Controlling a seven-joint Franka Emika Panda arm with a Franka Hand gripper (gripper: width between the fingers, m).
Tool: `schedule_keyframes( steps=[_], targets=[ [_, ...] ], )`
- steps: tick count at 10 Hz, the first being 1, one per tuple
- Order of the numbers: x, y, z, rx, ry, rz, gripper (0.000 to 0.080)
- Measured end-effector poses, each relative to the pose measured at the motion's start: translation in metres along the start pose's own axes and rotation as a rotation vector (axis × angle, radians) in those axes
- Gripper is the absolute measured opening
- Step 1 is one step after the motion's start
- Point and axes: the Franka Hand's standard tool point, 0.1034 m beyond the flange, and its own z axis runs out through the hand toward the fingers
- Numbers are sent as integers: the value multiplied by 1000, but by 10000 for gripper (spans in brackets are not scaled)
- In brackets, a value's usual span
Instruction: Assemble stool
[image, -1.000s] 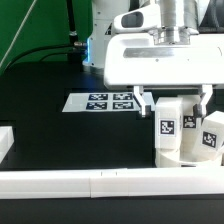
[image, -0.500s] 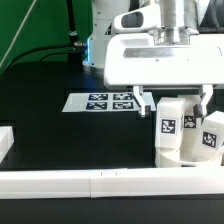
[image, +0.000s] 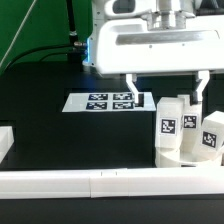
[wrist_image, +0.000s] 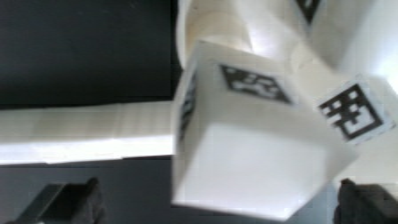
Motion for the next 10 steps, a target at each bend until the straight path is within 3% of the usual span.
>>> schedule_keyframes(
  steps=[1, 2, 4, 6, 10],
  targets=[
    [12, 17, 0, 1, -6, 33, 649],
    [9, 17, 2, 19, -91, 64, 649],
    [18, 6, -5, 55, -266, 95, 649],
    [17, -7, -3, 71, -418, 117, 649],
    [18, -9, 4, 54, -396, 128, 649]
  ],
)
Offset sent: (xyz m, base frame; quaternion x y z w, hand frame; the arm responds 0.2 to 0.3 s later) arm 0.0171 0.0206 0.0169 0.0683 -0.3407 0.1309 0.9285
